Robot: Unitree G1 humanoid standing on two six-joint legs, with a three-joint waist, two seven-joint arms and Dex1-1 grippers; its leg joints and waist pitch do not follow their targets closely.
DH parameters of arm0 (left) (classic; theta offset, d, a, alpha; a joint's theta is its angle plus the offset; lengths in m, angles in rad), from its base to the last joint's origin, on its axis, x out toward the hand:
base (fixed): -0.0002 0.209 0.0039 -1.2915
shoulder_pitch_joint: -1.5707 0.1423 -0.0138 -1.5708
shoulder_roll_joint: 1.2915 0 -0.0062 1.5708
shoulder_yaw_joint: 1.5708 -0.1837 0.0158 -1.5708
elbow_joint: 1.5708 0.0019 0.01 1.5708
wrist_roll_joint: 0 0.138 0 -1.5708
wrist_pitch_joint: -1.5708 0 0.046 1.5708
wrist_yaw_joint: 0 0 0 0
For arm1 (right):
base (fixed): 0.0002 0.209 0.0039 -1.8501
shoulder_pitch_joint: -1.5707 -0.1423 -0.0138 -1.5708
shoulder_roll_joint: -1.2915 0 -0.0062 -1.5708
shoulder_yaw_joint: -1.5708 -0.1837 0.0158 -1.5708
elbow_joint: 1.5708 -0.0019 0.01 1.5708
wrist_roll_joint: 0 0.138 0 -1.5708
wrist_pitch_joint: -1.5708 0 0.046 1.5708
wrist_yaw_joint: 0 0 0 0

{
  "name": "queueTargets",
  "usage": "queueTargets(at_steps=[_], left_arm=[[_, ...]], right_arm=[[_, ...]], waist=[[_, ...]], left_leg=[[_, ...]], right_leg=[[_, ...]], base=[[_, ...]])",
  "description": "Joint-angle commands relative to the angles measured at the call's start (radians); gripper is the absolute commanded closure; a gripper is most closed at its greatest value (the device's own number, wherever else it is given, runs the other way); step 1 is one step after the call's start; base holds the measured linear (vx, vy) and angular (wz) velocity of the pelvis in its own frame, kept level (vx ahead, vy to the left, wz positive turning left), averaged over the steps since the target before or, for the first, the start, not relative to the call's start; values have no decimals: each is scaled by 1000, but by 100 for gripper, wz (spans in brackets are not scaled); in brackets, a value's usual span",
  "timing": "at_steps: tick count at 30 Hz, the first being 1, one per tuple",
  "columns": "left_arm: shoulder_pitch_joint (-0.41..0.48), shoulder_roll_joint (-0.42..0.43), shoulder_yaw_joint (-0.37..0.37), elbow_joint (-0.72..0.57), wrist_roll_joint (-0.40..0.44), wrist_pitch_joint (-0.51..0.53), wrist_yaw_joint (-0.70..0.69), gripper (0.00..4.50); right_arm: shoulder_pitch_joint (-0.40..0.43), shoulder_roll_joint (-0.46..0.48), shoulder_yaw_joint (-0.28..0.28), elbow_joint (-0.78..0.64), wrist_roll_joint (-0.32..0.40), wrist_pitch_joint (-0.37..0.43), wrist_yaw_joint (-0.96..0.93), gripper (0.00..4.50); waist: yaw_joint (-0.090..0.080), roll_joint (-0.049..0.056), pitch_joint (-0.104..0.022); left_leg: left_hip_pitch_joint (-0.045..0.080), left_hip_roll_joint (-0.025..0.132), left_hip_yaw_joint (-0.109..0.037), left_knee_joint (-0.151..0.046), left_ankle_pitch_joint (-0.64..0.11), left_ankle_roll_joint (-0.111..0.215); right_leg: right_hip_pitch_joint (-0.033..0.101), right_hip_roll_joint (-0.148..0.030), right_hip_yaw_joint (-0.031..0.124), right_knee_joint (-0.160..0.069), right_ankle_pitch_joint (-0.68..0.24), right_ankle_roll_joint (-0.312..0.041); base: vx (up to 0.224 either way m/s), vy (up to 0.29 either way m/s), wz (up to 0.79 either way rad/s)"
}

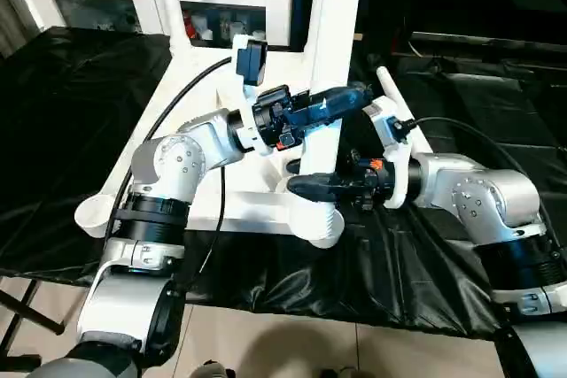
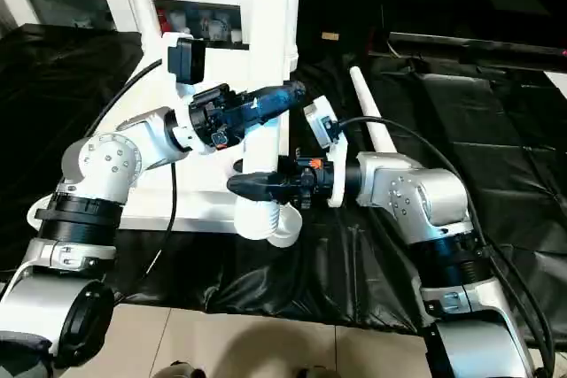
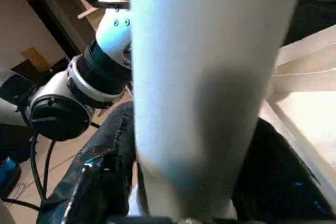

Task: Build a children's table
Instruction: Pick table leg

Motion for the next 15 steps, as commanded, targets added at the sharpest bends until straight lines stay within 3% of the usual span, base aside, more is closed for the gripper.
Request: queueTargets(at_steps=[1, 6, 7, 11, 15], left_arm=[[-33, -1, -14, 8, 14, -19, -7, 262], [-52, -21, 2, 33, 24, -38, 39, 262], [-56, -24, 8, 38, 22, -37, 48, 192], [-62, -31, 14, 41, 33, -73, 50, 183], [-69, -63, 74, 56, 34, -163, 126, 154]], right_arm=[[-7, -14, 3, 9, -6, -13, 12, 216], [-3, -20, 4, 6, -19, -25, 0, 251], [-2, -18, 2, 6, -19, -27, -5, 258], [-1, -9, -8, 10, -21, -35, -24, 260], [11, 20, -34, 11, -27, -69, -72, 260]], waist=[[4, 3, -88], [5, 6, -90], [5, 9, -90], [6, 8, -91], [4, 6, -90]], left_leg=[[14, 8, 2, -60, -181, 23], [14, 8, 2, -59, -178, 24], [15, 8, 1, -59, -181, 25], [14, 7, 0, -59, -182, 27], [12, 6, 1, -58, -184, 28]], right_leg=[[70, -46, 34, -74, -238, -214], [72, -45, 33, -72, -215, -221], [72, -45, 33, -72, -212, -225], [74, -45, 32, -73, -214, -226], [75, -46, 32, -74, -215, -224]], base=[[0, 0, 0], [0, 0, 0], [0, 0, 0], [0, 0, 0], [0, 0, 0]])
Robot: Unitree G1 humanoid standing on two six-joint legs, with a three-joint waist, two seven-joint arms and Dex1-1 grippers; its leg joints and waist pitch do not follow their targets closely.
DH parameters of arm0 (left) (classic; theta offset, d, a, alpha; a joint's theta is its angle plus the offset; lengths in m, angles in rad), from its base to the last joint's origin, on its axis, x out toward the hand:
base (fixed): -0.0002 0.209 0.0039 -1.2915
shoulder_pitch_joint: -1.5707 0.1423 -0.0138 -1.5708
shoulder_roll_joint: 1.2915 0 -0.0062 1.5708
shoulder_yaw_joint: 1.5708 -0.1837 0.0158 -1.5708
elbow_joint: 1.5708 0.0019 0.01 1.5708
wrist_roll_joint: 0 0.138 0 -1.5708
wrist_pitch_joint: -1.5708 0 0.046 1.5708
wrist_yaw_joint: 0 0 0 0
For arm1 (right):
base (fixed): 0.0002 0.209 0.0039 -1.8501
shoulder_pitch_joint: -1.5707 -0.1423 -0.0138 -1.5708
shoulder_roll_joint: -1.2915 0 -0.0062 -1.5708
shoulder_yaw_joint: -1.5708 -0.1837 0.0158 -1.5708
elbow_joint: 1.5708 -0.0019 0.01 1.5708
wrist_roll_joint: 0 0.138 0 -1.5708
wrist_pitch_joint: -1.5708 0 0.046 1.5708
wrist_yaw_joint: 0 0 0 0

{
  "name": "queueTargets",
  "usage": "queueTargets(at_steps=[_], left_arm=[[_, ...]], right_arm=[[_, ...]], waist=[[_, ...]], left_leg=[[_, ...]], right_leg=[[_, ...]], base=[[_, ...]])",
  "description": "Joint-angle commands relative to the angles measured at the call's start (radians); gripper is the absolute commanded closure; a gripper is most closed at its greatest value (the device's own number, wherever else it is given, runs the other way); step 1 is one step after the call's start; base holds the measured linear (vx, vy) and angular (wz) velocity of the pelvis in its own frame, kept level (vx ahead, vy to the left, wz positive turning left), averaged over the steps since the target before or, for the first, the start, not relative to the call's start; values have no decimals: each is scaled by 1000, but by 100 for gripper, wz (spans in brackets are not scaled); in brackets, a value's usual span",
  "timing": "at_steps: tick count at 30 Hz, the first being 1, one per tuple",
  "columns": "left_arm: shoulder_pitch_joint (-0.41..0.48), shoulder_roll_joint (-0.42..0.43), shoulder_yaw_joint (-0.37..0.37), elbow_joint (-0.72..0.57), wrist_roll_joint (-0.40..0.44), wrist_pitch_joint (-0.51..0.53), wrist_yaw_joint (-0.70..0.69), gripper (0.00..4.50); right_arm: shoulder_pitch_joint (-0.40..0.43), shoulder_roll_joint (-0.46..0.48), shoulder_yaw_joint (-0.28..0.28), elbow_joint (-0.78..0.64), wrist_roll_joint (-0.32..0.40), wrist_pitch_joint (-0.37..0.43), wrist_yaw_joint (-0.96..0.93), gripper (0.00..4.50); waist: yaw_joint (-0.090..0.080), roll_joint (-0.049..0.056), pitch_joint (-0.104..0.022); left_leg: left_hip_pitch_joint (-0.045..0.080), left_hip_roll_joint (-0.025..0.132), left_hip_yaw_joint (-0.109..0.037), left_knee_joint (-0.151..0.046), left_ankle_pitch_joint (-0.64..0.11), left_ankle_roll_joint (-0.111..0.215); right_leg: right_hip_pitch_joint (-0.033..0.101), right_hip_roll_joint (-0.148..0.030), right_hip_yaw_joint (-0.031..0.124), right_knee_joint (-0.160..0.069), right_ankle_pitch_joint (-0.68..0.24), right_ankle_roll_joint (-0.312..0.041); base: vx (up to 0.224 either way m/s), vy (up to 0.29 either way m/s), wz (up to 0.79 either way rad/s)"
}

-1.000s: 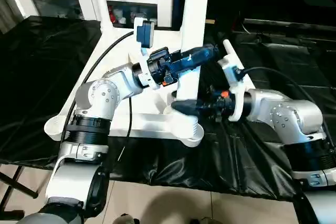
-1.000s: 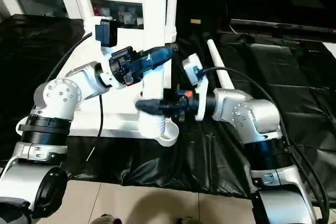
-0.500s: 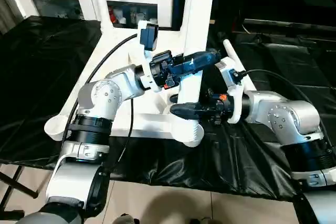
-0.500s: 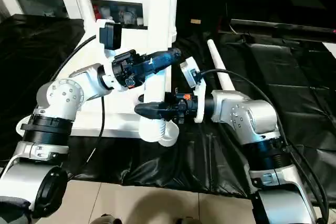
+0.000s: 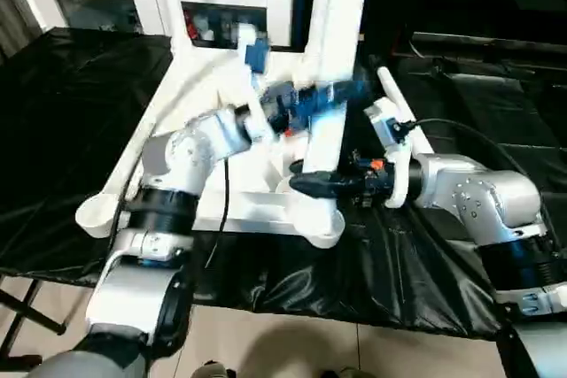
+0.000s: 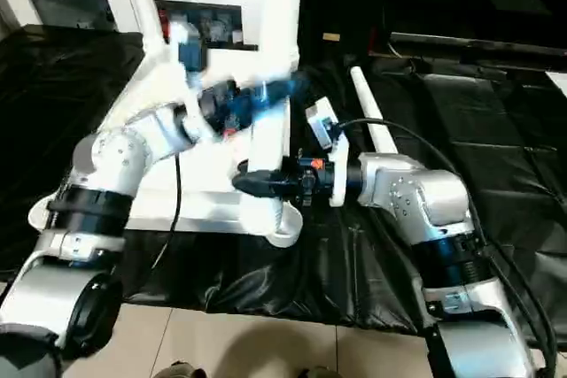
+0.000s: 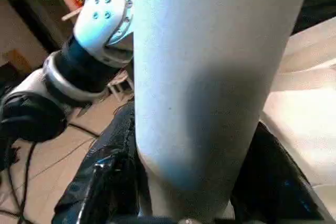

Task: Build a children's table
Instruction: Pick table leg

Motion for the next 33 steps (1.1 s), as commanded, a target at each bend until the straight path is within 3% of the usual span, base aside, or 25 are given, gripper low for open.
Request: queueTargets(at_steps=[1, 2, 4, 8, 9, 10, 12, 13, 14, 19, 20, 22, 24, 25, 33], left_arm=[[-24, -20, 53, 3, -8, -63, 56, 154], [-29, -20, 97, 5, 13, -164, 116, 154], [-32, -5, 111, 15, 29, -199, 135, 154], [-4, 74, 52, 26, 116, -245, 71, 154], [27, 124, -7, 21, 182, -276, 17, 154], [47, 150, -43, 16, 216, -291, -17, 154], [95, 213, -149, 18, 320, -368, -94, 154], [132, 255, -230, 41, 399, -428, -146, 154], [145, 270, -260, 54, 429, -452, -166, 154], [189, 321, -383, 158, 560, -566, -212, 154], [194, 326, -399, 177, 580, -588, -223, 154], [199, 333, -415, 196, 599, -603, -244, 154], [201, 338, -425, 210, 608, -599, -258, 154], [199, 344, -437, 230, 624, -613, -267, 182], [180, 353, -457, 309, 650, -659, -319, 233]], right_arm=[[12, 25, -35, -10, -17, -48, -47, 260], [33, 61, -64, -19, -42, -114, -126, 260], [46, 81, -78, -22, -68, -162, -184, 260], [73, 95, -84, -18, -136, -233, -288, 261], [90, 101, -88, -21, -171, -258, -350, 261], [101, 105, -93, -22, -190, -274, -387, 261], [121, 115, -103, -23, -231, -332, -453, 261], [138, 123, -116, -19, -266, -362, -510, 261], [144, 125, -121, -18, -276, -368, -528, 261], [181, 153, -173, -15, -278, -381, -621, 261], [192, 156, -176, -19, -279, -376, -634, 261], [213, 156, -165, -30, -288, -375, -646, 261], [234, 153, -149, -46, -300, -375, -645, 261], [248, 152, -137, -59, -310, -382, -646, 261], [267, 154, -118, -83, -323, -403, -645, 261]], waist=[[7, -2, -89], [6, -1, -89], [5, -1, -90], [1, 2, -88], [2, -4, -88], [1, 1, -86], [0, -1, -88], [-1, 6, -88], [-1, 4, -88], [-5, 12, -87], [-5, 22, -85], [-7, 15, -83], [-8, 18, -85], [-8, 21, -86], [-14, 23, -83]], left_leg=[[11, 7, 1, -58, -179, 27], [7, 7, 0, -58, -175, 23], [13, 6, -1, -59, -182, 16], [17, 6, 1, -63, -190, 10], [15, 8, -2, -66, -174, 12], [16, 9, -2, -69, -174, 5], [16, 11, -2, -69, -171, 1], [21, 12, -1, -71, -179, -8], [20, 12, -1, -72, -179, -9], [21, 10, 0, -75, -235, -30], [22, 10, -1, -76, -244, -31], [22, 10, 0, -77, -253, -29], [20, 8, 0, -76, -251, -29], [20, 8, -1, -75, -249, -24], [24, 10, -1, -76, -277, -18]], right_leg=[[74, -49, 32, -74, -218, -224], [72, -51, 33, -76, -223, -218], [71, -48, 31, -76, -241, -205], [66, -45, 33, -75, -260, -181], [65, -48, 34, -79, -262, -169], [62, -48, 35, -76, -272, -162], [63, -50, 37, -76, -266, -160], [57, -49, 39, -73, -258, -159], [57, -49, 39, -75, -257, -156], [60, -53, 42, -72, -264, -165], [58, -53, 42, -73, -269, -169], [57, -52, 42, -78, -272, -169], [61, -52, 42, -75, -266, -174], [61, -53, 42, -76, -268, -178], [57, -54, 43, -79, -298, -187]], base=[[0, 0, 0], [0, 0, 0], [0, 0, 0], [0, 0, 0], [0, 0, 0], [0, 0, 0], [0, 0, 0], [0, 0, 0], [0, 0, 0], [0, 0, 0], [0, 0, 0], [0, 0, 0], [0, 0, 0], [0, 0, 0], [0, 0, 0]])
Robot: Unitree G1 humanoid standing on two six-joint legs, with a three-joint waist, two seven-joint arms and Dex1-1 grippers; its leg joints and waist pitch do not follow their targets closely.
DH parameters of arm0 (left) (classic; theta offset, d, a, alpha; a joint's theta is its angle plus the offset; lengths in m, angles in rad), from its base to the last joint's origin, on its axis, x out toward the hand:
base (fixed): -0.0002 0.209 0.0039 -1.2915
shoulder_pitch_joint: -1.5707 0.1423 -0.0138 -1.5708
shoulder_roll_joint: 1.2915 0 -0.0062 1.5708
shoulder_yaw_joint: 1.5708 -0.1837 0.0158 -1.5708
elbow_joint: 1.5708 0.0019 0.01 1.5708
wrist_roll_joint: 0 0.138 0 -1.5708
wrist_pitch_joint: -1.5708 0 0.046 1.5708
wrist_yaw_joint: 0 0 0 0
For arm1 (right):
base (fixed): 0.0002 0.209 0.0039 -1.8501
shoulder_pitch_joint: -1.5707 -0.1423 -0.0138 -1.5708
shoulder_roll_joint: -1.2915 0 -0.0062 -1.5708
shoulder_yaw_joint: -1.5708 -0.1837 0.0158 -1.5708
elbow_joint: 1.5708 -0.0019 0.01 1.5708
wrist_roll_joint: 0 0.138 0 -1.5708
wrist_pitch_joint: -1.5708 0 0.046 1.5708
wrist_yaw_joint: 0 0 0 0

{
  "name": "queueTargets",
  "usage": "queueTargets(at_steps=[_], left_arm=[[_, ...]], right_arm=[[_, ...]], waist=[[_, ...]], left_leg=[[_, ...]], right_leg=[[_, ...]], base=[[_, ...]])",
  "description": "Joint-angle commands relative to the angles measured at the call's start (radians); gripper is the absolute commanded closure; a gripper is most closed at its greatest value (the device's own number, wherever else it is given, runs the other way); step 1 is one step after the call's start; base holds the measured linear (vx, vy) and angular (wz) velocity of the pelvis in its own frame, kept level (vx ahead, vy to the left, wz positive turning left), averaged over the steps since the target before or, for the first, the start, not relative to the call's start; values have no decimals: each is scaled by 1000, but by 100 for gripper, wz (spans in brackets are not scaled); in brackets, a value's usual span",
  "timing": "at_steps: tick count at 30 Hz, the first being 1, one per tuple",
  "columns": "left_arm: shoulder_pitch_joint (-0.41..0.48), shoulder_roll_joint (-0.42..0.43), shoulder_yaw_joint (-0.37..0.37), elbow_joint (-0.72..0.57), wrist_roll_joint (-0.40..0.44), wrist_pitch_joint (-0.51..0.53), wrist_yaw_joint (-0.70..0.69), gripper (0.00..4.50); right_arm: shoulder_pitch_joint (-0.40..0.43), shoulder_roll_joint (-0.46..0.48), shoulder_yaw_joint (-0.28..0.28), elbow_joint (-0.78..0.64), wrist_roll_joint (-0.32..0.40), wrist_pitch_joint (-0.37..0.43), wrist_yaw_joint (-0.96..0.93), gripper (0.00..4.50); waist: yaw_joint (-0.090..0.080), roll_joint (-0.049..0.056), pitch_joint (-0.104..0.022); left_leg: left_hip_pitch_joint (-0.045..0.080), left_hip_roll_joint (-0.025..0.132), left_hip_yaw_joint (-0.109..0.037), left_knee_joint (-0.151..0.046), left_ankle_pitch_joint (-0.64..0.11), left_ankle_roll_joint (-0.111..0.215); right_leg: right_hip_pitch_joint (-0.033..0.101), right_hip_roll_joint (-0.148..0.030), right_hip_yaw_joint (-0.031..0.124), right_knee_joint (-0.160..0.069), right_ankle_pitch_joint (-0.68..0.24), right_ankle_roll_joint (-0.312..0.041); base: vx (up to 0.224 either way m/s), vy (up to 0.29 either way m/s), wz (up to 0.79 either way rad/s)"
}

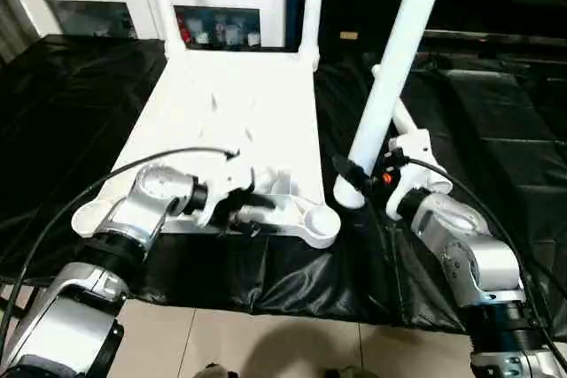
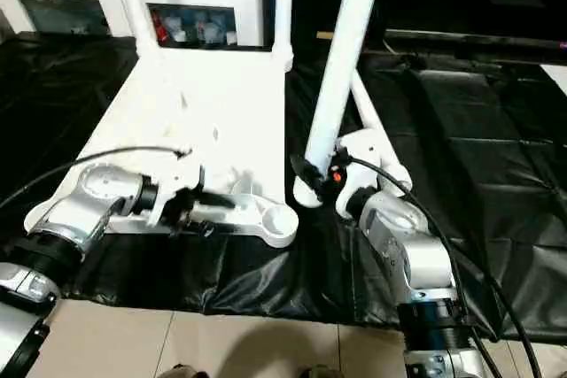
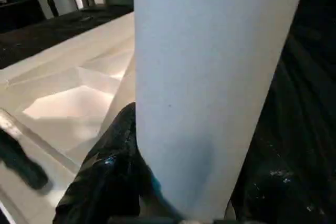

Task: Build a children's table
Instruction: Pick table leg, then insert table leg to table base

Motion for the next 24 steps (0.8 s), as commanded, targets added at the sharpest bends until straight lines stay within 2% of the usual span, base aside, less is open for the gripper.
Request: queueTargets(at_steps=[1, 4, 6, 8, 10, 14, 21, 24], left_arm=[[-24, 12, -11, 8, 10, -23, -11, 239], [-28, 12, -14, 21, 24, -32, -12, 275], [-32, 10, -15, 36, 32, -29, -16, 282], [-34, 7, -12, 46, 35, -29, -18, 315], [-37, 3, -7, 56, 35, -28, -21, 324], [-42, 5, -10, 75, 50, -32, -33, 359], [-44, 8, -16, 85, 66, -39, -28, 417], [-51, -6, 6, 79, 45, 4, -14, 440]], right_arm=[[-4, -6, 6, -14, -11, -25, 2, 261], [-1, -11, 13, -16, -12, -30, 5, 261], [3, -11, 17, -25, -13, -25, 7, 261], [4, -13, 22, -28, -17, -23, 8, 261], [4, -13, 24, -30, -17, -18, 10, 261], [2, -9, 29, -31, -19, -14, 12, 261], [0, -11, 32, -29, -16, -19, 12, 261], [-7, -10, 30, -26, -14, -20, 15, 261]], waist=[[0, 7, -82], [-1, 7, -83], [-2, 6, -83], [-1, 7, -83], [-1, 5, -82], [0, 8, -83], [-1, 7, -83], [-1, 8, -83]], left_leg=[[20, 11, -3, -73, -276, -17], [20, 12, -3, -73, -272, -15], [19, 10, -1, -72, -266, -11], [19, 10, -1, -72, -258, -10], [18, 10, -1, -71, -256, -8], [19, 11, -1, -71, -257, -7], [20, 11, -2, -72, -267, -10], [19, 12, -2, -72, -260, -8]], right_leg=[[58, -53, 41, -78, -291, -192], [59, -54, 41, -75, -279, -195], [59, -53, 42, -76, -272, -198], [60, -54, 42, -75, -266, -199], [61, -53, 42, -75, -265, -201], [60, -54, 42, -75, -265, -203], [60, -54, 42, -76, -272, -201], [61, -54, 42, -74, -258, -209]], base=[[0, 0, 0], [0, 0, 0], [0, 0, 0], [0, 0, 0], [0, 0, 0], [0, 0, 0], [0, 0, 0], [0, 0, 0]])
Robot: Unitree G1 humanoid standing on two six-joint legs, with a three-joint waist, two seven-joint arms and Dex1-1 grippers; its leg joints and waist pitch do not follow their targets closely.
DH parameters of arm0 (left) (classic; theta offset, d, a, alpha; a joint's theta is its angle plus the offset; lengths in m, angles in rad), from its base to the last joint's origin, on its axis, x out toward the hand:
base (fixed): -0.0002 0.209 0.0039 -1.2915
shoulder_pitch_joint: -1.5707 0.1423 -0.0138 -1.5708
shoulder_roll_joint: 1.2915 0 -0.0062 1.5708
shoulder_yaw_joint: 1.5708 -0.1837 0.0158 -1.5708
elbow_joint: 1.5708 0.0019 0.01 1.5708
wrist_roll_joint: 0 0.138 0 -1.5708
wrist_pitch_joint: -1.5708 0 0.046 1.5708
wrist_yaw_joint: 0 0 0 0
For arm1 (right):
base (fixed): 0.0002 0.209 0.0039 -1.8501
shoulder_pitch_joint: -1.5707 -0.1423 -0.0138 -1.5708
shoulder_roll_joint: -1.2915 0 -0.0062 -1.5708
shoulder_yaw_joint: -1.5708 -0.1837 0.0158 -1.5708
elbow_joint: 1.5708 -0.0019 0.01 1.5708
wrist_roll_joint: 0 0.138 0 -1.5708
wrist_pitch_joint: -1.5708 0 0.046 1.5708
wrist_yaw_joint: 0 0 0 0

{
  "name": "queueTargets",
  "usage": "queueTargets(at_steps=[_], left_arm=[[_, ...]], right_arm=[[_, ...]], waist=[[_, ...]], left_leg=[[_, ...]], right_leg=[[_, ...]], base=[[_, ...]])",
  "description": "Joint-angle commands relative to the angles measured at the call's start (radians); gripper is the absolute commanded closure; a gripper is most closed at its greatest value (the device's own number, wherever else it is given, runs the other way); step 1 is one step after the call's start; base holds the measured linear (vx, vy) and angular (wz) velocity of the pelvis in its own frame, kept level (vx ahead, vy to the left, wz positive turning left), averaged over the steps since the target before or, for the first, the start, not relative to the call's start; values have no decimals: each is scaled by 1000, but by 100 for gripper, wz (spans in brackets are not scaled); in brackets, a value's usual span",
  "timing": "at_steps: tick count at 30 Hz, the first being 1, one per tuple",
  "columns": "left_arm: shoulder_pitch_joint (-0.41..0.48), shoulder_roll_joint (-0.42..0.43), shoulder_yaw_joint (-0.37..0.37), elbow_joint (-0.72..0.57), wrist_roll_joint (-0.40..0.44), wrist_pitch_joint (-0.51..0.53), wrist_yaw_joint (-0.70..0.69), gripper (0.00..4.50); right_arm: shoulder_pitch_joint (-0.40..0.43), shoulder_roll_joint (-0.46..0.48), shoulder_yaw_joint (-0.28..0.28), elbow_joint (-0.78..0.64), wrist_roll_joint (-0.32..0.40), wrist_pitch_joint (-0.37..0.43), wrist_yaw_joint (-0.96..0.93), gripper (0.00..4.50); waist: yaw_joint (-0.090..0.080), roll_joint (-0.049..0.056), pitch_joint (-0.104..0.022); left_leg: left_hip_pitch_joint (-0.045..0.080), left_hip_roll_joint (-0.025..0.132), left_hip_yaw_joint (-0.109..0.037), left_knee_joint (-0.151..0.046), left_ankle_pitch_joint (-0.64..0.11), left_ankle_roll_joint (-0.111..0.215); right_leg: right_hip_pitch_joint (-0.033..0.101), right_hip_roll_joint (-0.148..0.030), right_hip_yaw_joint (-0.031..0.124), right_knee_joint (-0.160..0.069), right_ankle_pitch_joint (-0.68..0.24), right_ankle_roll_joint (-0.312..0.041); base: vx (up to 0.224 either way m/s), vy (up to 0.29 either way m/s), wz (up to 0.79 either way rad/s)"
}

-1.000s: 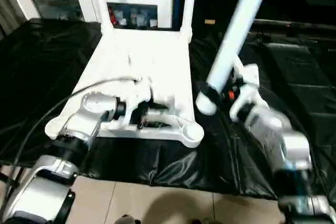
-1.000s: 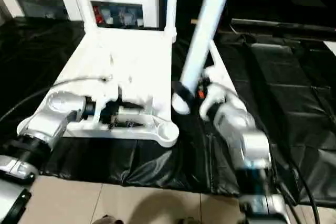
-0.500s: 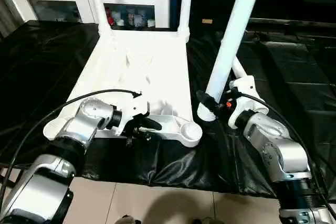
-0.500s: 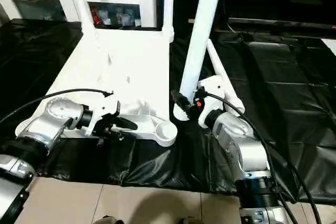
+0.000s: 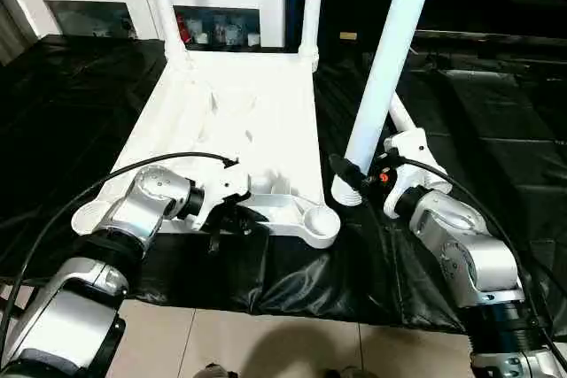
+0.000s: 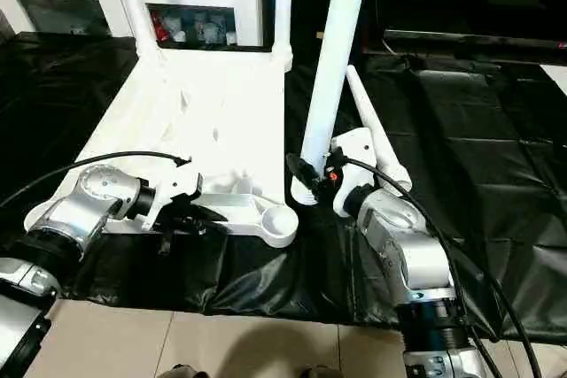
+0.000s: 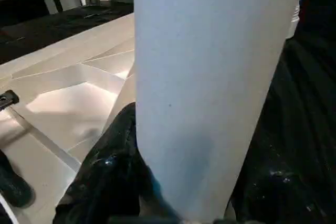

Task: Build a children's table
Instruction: Insert table leg to table base

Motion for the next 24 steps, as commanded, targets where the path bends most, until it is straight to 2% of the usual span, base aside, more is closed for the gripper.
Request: queueTargets(at_steps=[1, 4, 5, 6, 8, 10, 11, 13, 14, 18, 22, 24], left_arm=[[-24, -18, 28, -7, -11, 65, 50, 447], [-31, -50, 45, -2, -2, 122, 141, 449], [-29, -76, 60, -7, -5, 155, 191, 449], [-28, -90, 65, -12, -6, 172, 214, 449], [-22, -107, 57, -17, 12, 175, 251, 450], [-15, -120, 51, -29, 18, 182, 264, 450], [-8, -132, 47, -44, 19, 176, 267, 450], [-5, -142, 45, -50, 19, 171, 268, 450], [-1, -146, 26, -46, 37, 113, 264, 450], [5, -149, 23, -40, 34, 66, 248, 450], [17, -139, 20, -51, 33, 58, 234, 450], [19, -136, 24, -49, 29, 54, 229, 450]], right_arm=[[-12, -3, 10, -20, 5, -4, 12, 261], [-20, -7, 25, -13, 2, -7, 33, 261], [-29, -9, 32, -5, 0, -9, 44, 261], [-36, -10, 34, 1, -1, -10, 47, 261], [-51, -11, 35, 19, -3, -11, 53, 261], [-63, -14, 41, 38, -9, -18, 61, 261], [-74, -16, 45, 58, -16, -24, 68, 261], [-85, -18, 49, 82, -24, -33, 76, 261], [-105, -22, 60, 134, -44, -58, 84, 261], [-143, -22, 57, 213, -53, -89, 90, 261], [-167, -37, 81, 258, -66, -83, 125, 261], [-168, -39, 85, 260, -61, -71, 138, 261]], waist=[[0, 7, -83], [0, 4, -82], [-3, 10, -82], [-8, 3, -81], [-12, -1, -81], [-15, 0, -81], [-15, -4, -80], [-15, -1, -81], [-14, 0, -82], [-12, 1, -83], [-11, -6, -81], [-11, -4, -80]], left_leg=[[19, 11, -1, -71, -256, -7], [17, 11, -1, -70, -256, -2], [15, 9, -2, -69, -259, -1], [13, 7, -2, -68, -263, 2], [7, 2, -2, -67, -250, 8], [9, 0, -2, -64, -247, 12], [12, 2, -1, -64, -244, 16], [15, 3, -1, -64, -249, 17], [16, 3, -2, -64, -251, 19], [17, 6, -1, -65, -256, 20], [18, 5, 0, -66, -258, 26], [19, 6, 0, -66, -266, 25]], right_leg=[[61, -53, 42, -72, -246, -214], [64, -53, 41, -71, -243, -219], [66, -54, 39, -72, -255, -216], [69, -53, 38, -76, -272, -209], [74, -53, 36, -82, -313, -188], [71, -52, 34, -87, -354, -170], [66, -50, 36, -92, -361, -167], [63, -49, 35, -91, -361, -171], [62, -49, 35, -93, -358, -173], [63, -50, 36, -85, -303, -200], [63, -49, 35, -88, -336, -189], [62, -51, 35, -90, -358, -183]], base=[[0, 0, 0], [0, 0, 0], [0, 0, 0], [0, 0, 0], [0, 0, 0], [0, 0, 0], [0, 0, 0], [0, 0, 0], [0, 0, 0], [0, 0, 0], [0, 0, 0], [0, 0, 0]])
